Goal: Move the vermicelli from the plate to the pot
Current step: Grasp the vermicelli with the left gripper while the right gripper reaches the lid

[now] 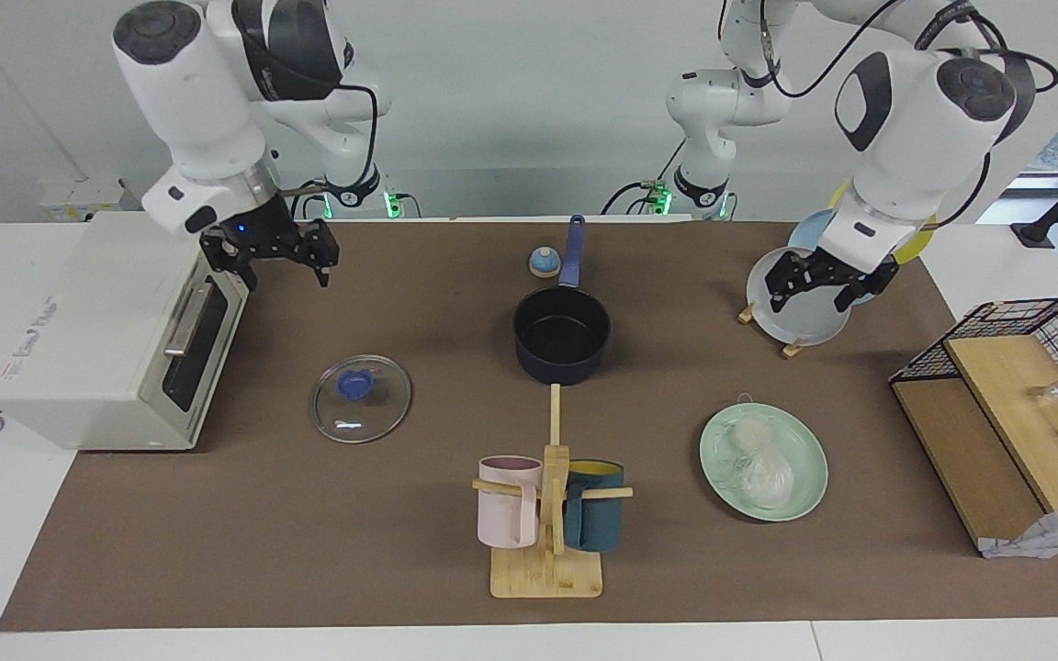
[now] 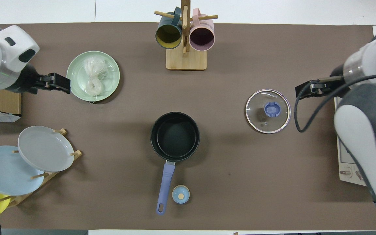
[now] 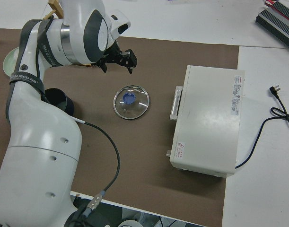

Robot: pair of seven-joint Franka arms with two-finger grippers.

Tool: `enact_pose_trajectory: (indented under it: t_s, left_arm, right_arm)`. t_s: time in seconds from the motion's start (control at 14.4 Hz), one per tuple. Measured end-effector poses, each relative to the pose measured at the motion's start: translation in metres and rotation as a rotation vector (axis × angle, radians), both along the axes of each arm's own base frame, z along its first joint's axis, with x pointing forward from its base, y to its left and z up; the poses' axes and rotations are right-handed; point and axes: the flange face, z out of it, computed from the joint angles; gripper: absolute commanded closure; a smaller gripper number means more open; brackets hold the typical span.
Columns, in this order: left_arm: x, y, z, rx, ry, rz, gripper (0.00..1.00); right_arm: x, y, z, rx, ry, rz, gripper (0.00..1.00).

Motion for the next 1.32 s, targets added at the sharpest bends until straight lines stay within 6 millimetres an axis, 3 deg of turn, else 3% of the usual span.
enact_pose_trajectory:
  t_s: [0.21, 0.42, 0.63, 0.7, 0.76, 0.83, 0.9, 1.11, 1.25, 1.32]
  left_arm:
    - [0.042, -0.002, -0.075, -0.008, -0.043, -0.03, 0.0]
    - [0.07, -0.002, -0.145, 0.007, -0.089, -0.055, 0.0]
    - [0.081, -0.009, -0.193, -0.001, -0.122, -0.07, 0.0]
    - [0.081, -0.011, -0.206, -0.003, -0.129, -0.073, 0.09]
    - [0.08, -0.012, -0.215, -0.004, -0.127, -0.075, 0.42]
    - [0.079, -0.013, -0.218, -0.004, -0.123, -0.077, 0.96]
    - [0.079, -0.014, -0.218, -0.004, -0.123, -0.078, 1.0]
    - [0.079, -0.016, -0.212, -0.003, -0.11, -0.082, 1.0]
    - [0.083, -0.019, -0.187, -0.003, -0.062, -0.083, 1.0]
    - [0.085, -0.023, -0.162, -0.016, -0.034, -0.074, 1.0]
  right_arm:
    - [0.024, 0.008, -0.074, 0.003, -0.022, 0.008, 0.0]
    - [0.013, 0.006, -0.137, 0.006, -0.036, 0.008, 0.0]
    - [-0.001, 0.005, -0.174, 0.007, -0.044, 0.007, 0.0]
    - [-0.005, 0.006, -0.182, 0.007, -0.04, 0.006, 0.0]
    - [-0.007, 0.009, -0.187, 0.008, -0.039, 0.004, 0.0]
    - [-0.009, 0.011, -0.192, 0.008, -0.036, 0.004, 0.0]
    - [-0.01, 0.012, -0.196, 0.008, -0.029, 0.005, 0.0]
    - [-0.009, 0.012, -0.204, 0.017, -0.029, -0.003, 0.0]
    - [-0.008, 0.012, -0.211, 0.021, -0.024, -0.007, 0.0]
    - [-0.007, 0.013, -0.215, 0.021, -0.024, -0.008, 0.0]
